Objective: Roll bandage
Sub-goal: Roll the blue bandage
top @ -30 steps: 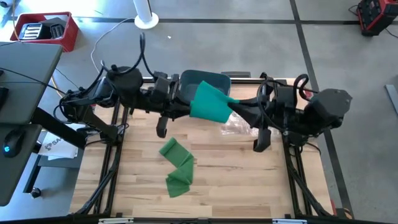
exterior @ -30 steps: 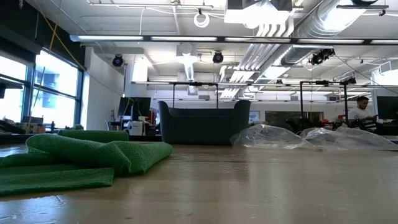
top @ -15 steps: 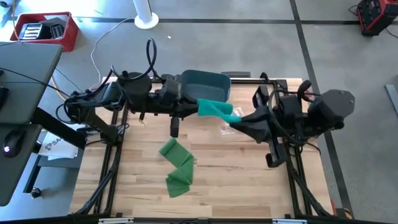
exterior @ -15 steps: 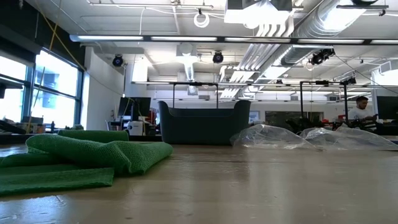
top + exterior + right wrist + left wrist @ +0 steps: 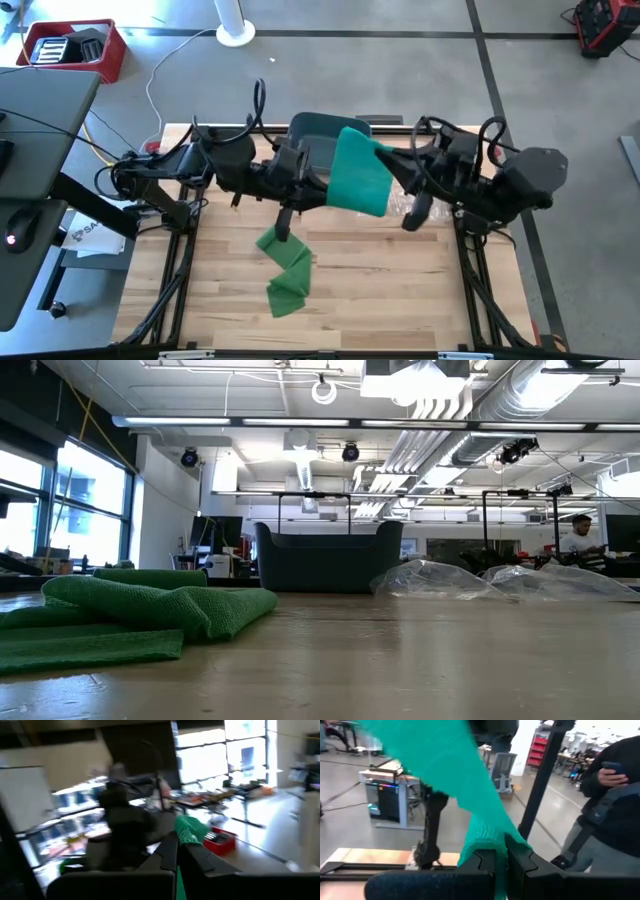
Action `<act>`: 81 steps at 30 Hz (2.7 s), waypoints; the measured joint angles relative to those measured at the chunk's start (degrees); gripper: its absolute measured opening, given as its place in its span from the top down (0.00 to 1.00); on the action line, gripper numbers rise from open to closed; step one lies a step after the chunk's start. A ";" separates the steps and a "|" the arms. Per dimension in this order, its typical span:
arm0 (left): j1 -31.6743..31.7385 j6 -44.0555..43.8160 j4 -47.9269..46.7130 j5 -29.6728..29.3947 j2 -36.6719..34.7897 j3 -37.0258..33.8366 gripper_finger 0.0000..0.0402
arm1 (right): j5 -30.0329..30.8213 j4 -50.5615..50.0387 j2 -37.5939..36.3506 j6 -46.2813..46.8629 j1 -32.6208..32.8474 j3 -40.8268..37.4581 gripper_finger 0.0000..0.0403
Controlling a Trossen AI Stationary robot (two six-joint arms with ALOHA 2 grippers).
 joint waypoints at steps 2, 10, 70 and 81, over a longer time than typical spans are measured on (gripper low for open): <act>-0.39 -0.13 0.74 0.08 0.00 0.00 0.99 | 3.57 -2.59 0.00 2.14 0.00 0.00 1.00; -1.01 -1.81 4.77 2.23 -0.33 0.00 0.99 | 1.01 -18.12 0.00 18.15 -0.85 0.00 1.00; 1.83 -9.35 3.74 -0.29 -4.42 0.00 0.99 | -13.79 -12.16 1.81 2.95 -1.43 -0.09 0.70; 3.76 -6.17 -5.30 1.92 -7.82 0.00 0.81 | -14.32 -10.05 1.13 3.39 -0.73 -0.17 0.98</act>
